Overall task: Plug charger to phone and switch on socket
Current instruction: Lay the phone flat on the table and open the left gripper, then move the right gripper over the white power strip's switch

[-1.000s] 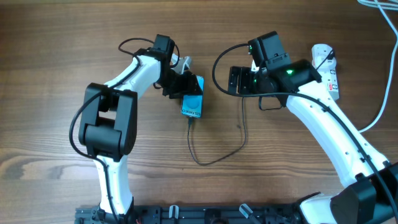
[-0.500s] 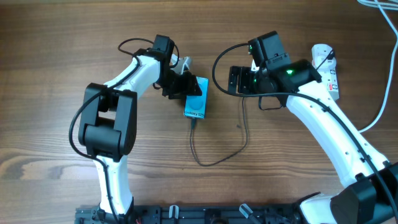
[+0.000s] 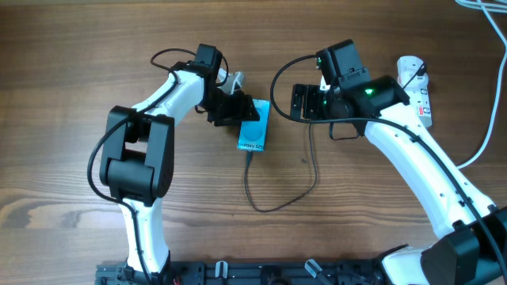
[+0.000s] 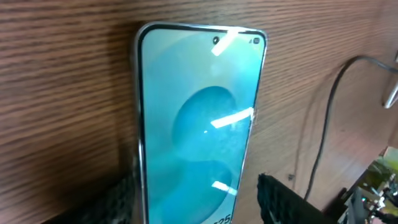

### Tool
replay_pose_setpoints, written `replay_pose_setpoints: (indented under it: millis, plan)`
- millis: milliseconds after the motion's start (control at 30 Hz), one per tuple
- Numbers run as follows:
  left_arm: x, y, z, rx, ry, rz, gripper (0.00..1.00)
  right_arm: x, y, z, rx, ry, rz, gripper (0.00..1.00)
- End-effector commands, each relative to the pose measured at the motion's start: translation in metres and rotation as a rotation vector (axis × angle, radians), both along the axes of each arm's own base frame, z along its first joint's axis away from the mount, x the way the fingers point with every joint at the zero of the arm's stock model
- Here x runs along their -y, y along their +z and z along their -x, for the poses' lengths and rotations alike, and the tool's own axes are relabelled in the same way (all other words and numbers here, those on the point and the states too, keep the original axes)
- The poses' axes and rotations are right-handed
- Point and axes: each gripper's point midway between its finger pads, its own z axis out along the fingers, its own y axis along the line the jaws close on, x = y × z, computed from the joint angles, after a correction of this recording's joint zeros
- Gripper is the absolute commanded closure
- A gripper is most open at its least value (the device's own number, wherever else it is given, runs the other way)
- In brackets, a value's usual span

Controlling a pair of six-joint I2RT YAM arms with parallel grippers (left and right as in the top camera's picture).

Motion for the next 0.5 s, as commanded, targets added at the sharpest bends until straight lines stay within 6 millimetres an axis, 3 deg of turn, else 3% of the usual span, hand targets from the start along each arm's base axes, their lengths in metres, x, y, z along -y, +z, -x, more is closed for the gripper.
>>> replay_pose_setpoints:
  millis: [0, 233, 300, 333, 367, 467]
  plan:
    - [-0.034, -0.045, 0.011, -0.119, 0.106, -0.152, 0.31, 0.004, 0.004, 0.000, 0.021, 0.006, 0.017, 0.00]
    - [-0.077, -0.021, -0.021, -0.201, 0.348, -0.003, 0.26, 0.004, 0.004, 0.000, 0.021, 0.006, 0.017, 0.00]
    - [-0.103, -0.020, -0.023, -0.237, 0.426, 0.005, 0.20, 0.004, 0.004, 0.000, 0.021, 0.007, 0.017, 0.00]
    - [-0.116, -0.020, -0.023, -0.255, 0.459, 0.008, 0.13, 0.004, 0.004, 0.000, 0.021, 0.007, 0.017, 0.00]
    - [-0.127, -0.020, -0.020, -0.278, 0.488, 0.007, 0.00, 0.004, 0.004, 0.000, 0.021, 0.006, 0.017, 0.00]
    - [-0.145, -0.020, -0.019, -0.297, 0.533, 0.010, 0.00, 0.004, 0.004, 0.000, 0.020, 0.006, 0.017, 0.00]
